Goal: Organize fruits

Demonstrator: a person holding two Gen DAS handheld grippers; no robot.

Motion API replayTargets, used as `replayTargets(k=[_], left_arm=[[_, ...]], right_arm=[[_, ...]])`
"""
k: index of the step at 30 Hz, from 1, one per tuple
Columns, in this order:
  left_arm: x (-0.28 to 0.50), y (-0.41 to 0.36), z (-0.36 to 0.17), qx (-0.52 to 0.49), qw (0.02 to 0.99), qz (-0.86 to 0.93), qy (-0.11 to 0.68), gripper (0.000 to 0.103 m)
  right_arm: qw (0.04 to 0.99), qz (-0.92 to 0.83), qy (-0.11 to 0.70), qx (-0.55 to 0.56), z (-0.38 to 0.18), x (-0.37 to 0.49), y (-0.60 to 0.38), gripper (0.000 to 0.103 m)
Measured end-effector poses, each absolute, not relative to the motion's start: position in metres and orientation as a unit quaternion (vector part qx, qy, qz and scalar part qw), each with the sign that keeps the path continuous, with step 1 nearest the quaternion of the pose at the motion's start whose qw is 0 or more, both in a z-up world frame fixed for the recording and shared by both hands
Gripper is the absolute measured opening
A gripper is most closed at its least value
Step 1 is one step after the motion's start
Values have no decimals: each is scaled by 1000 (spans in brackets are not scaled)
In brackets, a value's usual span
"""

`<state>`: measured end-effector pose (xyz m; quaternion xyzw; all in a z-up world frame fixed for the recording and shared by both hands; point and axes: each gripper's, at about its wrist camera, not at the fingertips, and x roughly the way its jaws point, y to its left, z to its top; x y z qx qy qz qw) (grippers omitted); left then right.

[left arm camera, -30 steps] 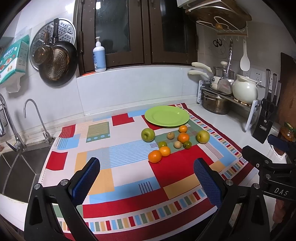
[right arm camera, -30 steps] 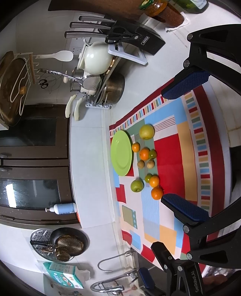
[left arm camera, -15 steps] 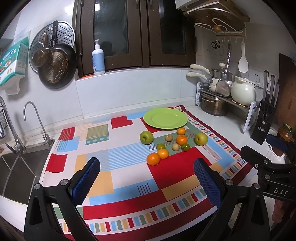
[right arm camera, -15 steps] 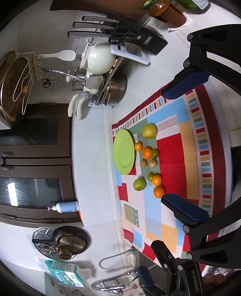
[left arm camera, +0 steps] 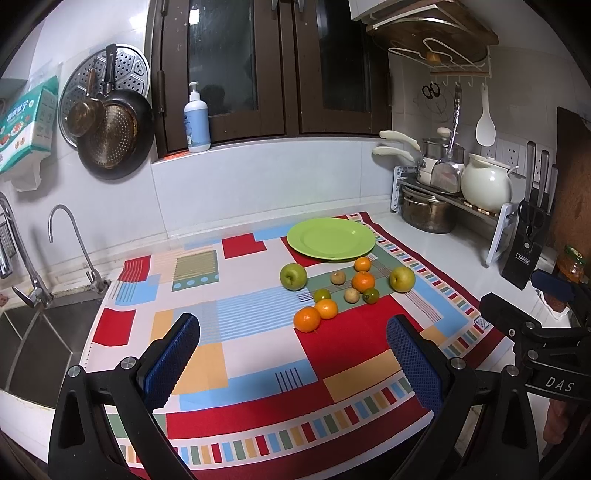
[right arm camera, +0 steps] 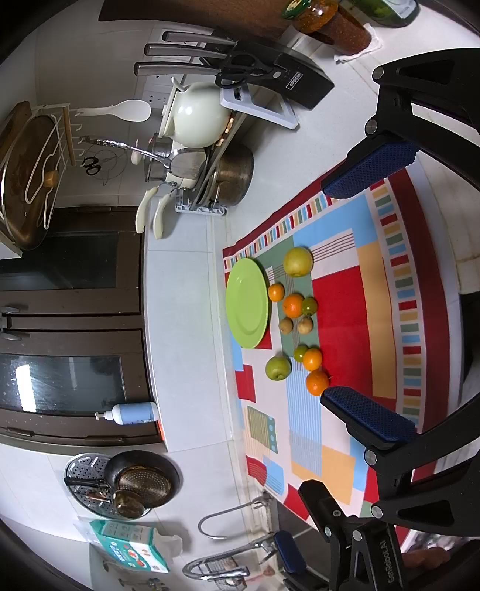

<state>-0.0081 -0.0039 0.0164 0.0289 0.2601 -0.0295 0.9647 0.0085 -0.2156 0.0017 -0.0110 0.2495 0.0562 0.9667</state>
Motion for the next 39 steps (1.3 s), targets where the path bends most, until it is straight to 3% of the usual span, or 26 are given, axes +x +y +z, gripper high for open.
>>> replayTargets(k=[39], left_arm=[[5,-2,-1,24,962,-28,272,103]], right_arm=[[962,62,264,-14,-14,21,-209,102]])
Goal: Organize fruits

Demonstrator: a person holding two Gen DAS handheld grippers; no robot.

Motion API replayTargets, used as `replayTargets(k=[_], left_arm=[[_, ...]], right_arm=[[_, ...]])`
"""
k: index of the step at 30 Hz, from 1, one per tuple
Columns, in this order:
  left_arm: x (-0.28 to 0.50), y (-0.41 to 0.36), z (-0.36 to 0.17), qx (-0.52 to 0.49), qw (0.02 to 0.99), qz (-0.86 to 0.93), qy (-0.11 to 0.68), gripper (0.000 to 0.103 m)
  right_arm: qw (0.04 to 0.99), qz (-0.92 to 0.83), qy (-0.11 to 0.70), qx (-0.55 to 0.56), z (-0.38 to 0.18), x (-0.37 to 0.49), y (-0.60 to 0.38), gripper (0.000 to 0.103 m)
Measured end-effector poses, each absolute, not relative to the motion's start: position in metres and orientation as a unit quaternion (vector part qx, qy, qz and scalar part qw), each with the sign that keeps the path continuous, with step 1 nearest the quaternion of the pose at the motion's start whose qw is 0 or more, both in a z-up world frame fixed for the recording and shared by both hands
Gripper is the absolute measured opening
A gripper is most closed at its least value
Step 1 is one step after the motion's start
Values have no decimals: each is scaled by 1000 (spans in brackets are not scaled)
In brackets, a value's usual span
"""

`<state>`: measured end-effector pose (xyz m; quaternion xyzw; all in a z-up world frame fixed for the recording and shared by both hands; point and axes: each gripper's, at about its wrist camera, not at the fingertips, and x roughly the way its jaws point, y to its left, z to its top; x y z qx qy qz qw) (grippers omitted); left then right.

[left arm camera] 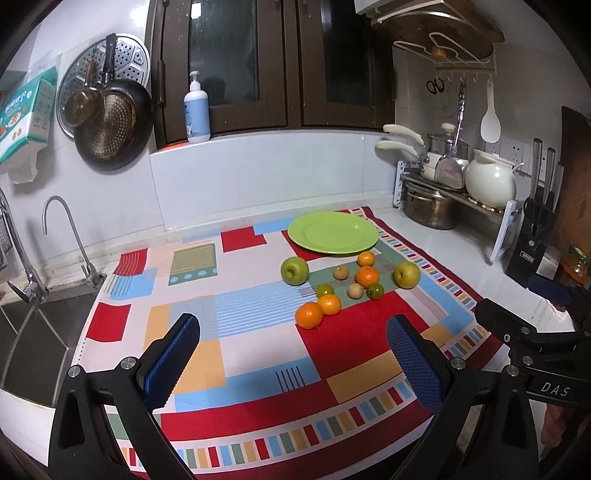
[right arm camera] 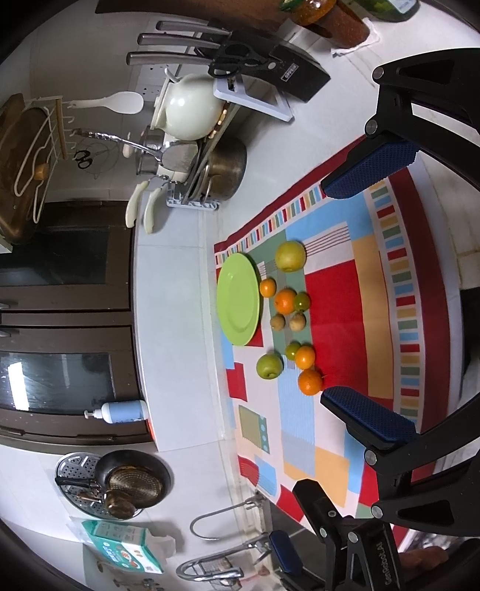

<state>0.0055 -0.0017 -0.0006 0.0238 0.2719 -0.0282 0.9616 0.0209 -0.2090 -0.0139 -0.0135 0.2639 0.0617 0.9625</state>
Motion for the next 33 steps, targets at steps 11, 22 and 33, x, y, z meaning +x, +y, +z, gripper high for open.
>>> replayTargets(k=[11,22,33], left_arm=[[45,0,-32,29,953,-23,302,98],[103,-3,-69,31,935,-28,352,88],[147,-12,-102,32,919,-48,391,79]], right_arm=[[953,73,291,-29,-39,63,-201,100],[938,85,333,-39,-73,131,-194,87],[918,105,378,-52,-109,188,-188,72]])
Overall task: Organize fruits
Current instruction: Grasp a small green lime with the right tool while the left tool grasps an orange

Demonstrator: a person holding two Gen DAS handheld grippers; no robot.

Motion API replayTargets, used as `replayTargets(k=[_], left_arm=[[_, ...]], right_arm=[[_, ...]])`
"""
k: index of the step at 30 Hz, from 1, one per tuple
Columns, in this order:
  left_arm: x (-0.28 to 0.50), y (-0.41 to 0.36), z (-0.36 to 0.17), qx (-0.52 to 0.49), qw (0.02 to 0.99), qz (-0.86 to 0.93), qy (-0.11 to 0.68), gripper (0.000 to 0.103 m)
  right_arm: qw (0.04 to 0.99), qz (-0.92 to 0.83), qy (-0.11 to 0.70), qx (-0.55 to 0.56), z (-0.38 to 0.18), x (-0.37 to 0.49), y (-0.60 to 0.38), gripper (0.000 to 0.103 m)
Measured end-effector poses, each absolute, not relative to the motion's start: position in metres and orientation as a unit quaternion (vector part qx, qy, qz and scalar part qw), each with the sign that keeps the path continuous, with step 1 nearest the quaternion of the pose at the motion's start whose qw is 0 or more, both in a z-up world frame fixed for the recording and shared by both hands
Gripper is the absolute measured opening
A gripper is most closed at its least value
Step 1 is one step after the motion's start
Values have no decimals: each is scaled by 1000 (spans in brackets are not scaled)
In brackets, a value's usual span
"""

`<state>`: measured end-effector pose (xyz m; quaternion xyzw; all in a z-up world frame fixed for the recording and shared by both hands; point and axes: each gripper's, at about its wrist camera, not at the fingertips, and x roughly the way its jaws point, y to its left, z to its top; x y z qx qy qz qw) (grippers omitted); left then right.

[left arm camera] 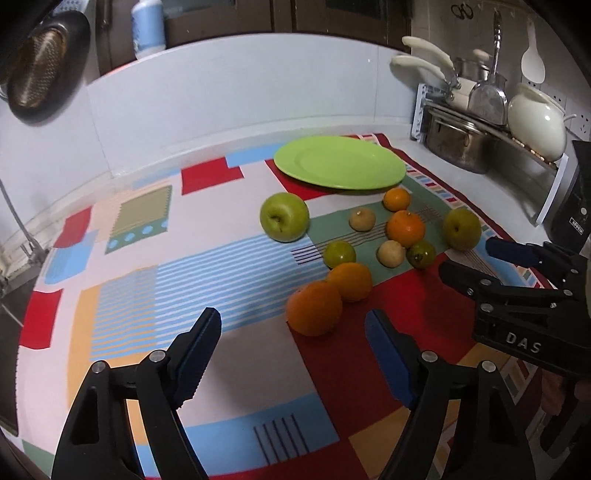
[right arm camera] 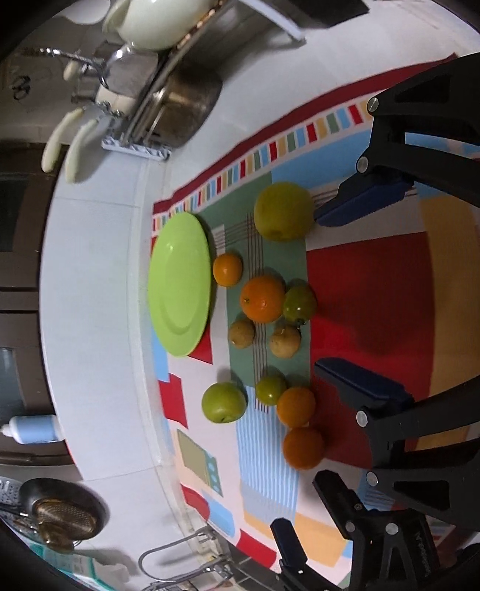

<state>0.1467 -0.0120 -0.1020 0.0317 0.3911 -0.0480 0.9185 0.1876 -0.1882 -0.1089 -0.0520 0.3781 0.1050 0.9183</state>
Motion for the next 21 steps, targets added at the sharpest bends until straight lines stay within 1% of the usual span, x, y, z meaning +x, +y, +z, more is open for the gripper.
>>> replayTargets(k=[3,5,7,12,17,18,21], left_arm=[[156,-14,-108,32,915,-52,400,75],[159,-16,-110,34,913,-53,403,73],[162,-19,-113,40,911,-59,405,69],[169,-22,-118,46,908,-69,411,61],[172,-24,-123,46,902,-85,420,48],[173,-24,-125,44,901,-88,423,45],[175,-20,-127,32,898,-93,430,40]], right_arm=[[913,109,390,-50,-116,198,-188,66],[909,113,399,-45,-122,206,-189,65],[905,115,408,-40,-126,212,-190,59],[898,122,421,-30,-134,223,-191,52],[894,128,428,-26,-137,230,-189,49],[893,130,429,-26,-137,231,-188,46],[893,130,429,-33,-137,234,-183,42]])
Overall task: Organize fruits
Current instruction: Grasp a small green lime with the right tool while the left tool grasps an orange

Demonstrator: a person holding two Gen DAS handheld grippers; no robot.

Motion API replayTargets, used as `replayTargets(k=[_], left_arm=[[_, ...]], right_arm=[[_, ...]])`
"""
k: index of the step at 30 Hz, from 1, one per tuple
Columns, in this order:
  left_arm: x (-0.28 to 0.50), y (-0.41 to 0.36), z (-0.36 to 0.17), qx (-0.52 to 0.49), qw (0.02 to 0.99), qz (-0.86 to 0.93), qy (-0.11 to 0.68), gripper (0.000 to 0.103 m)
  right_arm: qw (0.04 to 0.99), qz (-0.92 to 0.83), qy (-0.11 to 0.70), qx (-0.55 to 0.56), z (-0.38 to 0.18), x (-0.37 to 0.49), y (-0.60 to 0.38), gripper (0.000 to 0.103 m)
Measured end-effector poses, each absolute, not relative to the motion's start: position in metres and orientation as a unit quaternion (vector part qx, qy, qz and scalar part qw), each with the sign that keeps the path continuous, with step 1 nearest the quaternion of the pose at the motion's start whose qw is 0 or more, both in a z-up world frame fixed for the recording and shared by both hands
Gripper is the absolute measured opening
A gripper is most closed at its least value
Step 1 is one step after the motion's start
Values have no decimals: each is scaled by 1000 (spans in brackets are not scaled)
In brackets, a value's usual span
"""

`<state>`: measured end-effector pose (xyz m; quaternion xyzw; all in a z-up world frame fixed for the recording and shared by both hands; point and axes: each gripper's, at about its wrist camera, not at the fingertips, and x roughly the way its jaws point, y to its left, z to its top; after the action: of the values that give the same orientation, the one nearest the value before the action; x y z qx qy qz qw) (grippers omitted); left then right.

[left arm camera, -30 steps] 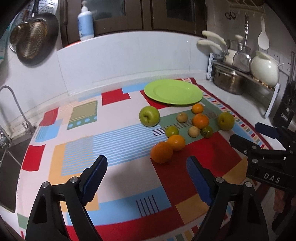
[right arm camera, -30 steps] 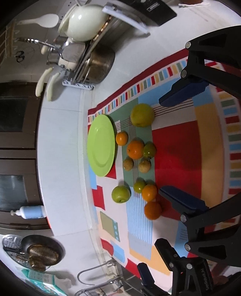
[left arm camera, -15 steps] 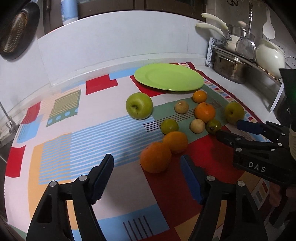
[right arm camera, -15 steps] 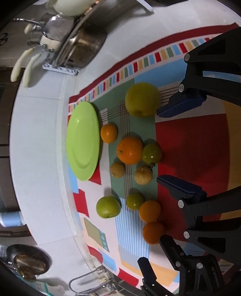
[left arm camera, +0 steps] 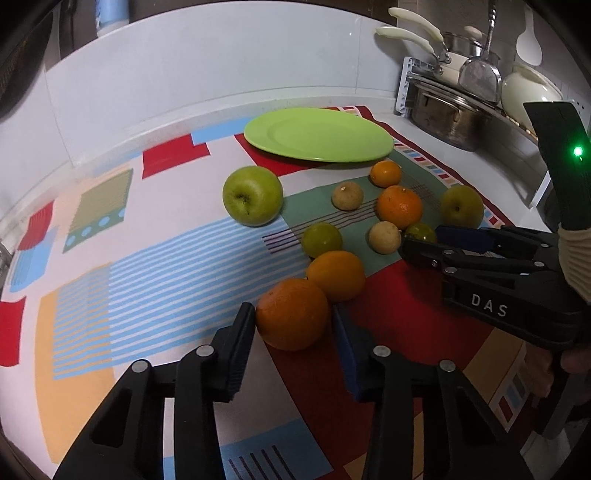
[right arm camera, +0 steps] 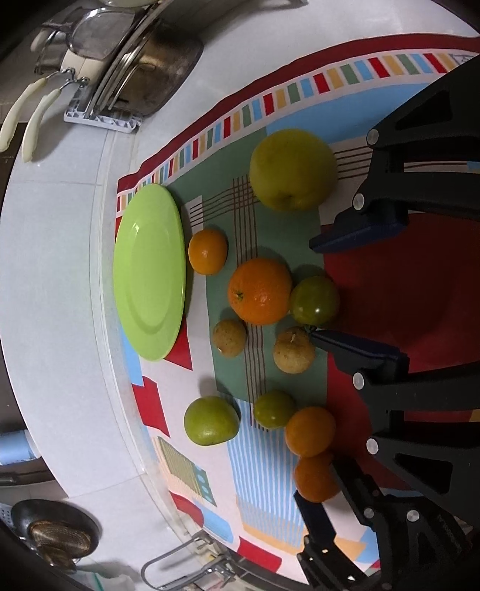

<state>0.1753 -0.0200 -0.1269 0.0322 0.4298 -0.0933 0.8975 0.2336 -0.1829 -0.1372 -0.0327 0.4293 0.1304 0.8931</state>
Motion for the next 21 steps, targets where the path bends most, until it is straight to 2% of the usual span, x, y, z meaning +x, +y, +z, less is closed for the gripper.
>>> replayTargets(k=[5,21], left_arm=[[177,-19,-127,35,898,-101,427,40],[175,-9,-113,43,898,-150,412,40]], right_arm=[[892,130,431,-38,-140,235,-180,30],[902,110,416,-17,-120,213,-171,30]])
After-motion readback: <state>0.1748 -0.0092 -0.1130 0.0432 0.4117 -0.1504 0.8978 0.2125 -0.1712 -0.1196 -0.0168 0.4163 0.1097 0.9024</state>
